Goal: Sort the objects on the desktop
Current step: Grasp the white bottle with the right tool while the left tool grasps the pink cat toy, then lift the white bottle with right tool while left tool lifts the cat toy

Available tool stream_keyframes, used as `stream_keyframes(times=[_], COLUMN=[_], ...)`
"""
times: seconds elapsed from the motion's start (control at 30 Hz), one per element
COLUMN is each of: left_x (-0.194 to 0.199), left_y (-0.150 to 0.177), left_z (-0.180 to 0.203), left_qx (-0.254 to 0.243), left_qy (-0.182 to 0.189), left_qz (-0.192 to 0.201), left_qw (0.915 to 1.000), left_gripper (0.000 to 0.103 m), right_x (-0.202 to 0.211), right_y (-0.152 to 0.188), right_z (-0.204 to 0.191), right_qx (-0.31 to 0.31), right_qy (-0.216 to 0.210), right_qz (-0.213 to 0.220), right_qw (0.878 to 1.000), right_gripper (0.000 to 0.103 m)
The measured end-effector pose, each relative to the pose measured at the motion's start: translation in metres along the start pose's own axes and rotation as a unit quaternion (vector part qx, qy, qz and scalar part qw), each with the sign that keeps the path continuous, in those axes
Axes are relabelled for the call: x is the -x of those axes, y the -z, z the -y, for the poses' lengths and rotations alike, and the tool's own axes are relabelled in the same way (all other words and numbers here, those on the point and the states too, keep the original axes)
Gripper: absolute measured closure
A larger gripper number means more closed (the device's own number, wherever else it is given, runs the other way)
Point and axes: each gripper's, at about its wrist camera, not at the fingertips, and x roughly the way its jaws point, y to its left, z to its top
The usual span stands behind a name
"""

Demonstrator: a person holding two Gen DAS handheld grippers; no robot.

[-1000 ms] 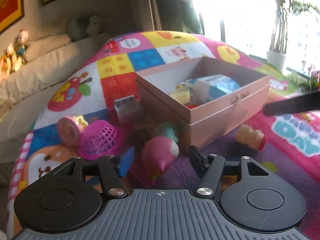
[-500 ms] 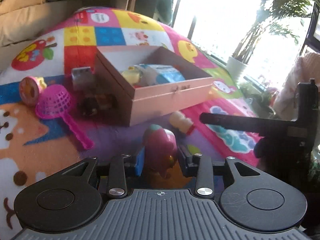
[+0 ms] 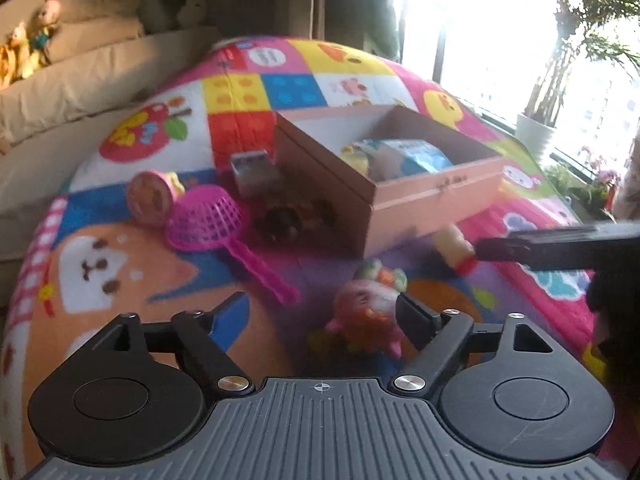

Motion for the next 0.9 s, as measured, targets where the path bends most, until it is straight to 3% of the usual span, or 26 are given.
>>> stream_keyframes(times=[0.1, 0.2, 0.3, 0.4, 0.6, 0.67, 0.73, 0.77, 0.83, 0.9], left_x=[-0.001, 0.000, -0.001, -0.010, -0.031, -0.033, -0.032, -0.031, -0.030, -0.029], left_y=[0.007, 0.011, 0.011, 0.008, 0.004, 0.004, 0.005, 0.005, 0.006, 0.007], left_z=[0.004, 0.014, 0.027, 0.036, 0.033, 0.033, 0.033, 0.034, 0.036, 0.039], left_qx=[0.001, -0.007, -0.033, -0.054, -0.033, -0.031, -0.032, -0.035, -0.045, -0.060], left_qy=[0.013, 0.036, 0.043, 0.028, 0.021, 0.019, 0.015, 0.012, 0.002, -0.006], left_qz=[-0.012, -0.018, -0.010, 0.000, -0.012, -0.014, -0.011, -0.008, -0.002, 0.000], left_qw=[0.9998, 0.9992, 0.9984, 0.9982, 0.9992, 0.9992, 0.9993, 0.9993, 0.9990, 0.9982], left_gripper=[0.015, 0.010, 0.008, 0.008, 0.013, 0.014, 0.019, 0.022, 0.039, 0.046], right_x=[-0.010, -0.019, -0.032, -0.036, -0.030, -0.029, -0.028, -0.028, -0.025, -0.019], right_y=[-0.009, -0.015, -0.016, -0.018, -0.012, -0.011, -0.011, -0.011, -0.011, -0.009], right_z=[-0.015, -0.033, -0.045, -0.049, -0.052, -0.051, -0.051, -0.050, -0.050, -0.049], right_qx=[0.027, 0.071, 0.096, 0.104, 0.128, 0.129, 0.134, 0.137, 0.138, 0.140], right_qy=[-0.028, -0.026, -0.022, -0.015, -0.019, -0.016, -0.008, -0.006, -0.008, -0.009], right_qz=[-0.021, -0.026, -0.056, -0.057, -0.065, -0.063, -0.062, -0.064, -0.070, -0.075], right_qw=[0.999, 0.997, 0.994, 0.993, 0.989, 0.990, 0.989, 0.988, 0.988, 0.987], right_gripper=[0.050, 0.051, 0.060, 0.064, 0.063, 0.068, 0.078, 0.078, 0.078, 0.078])
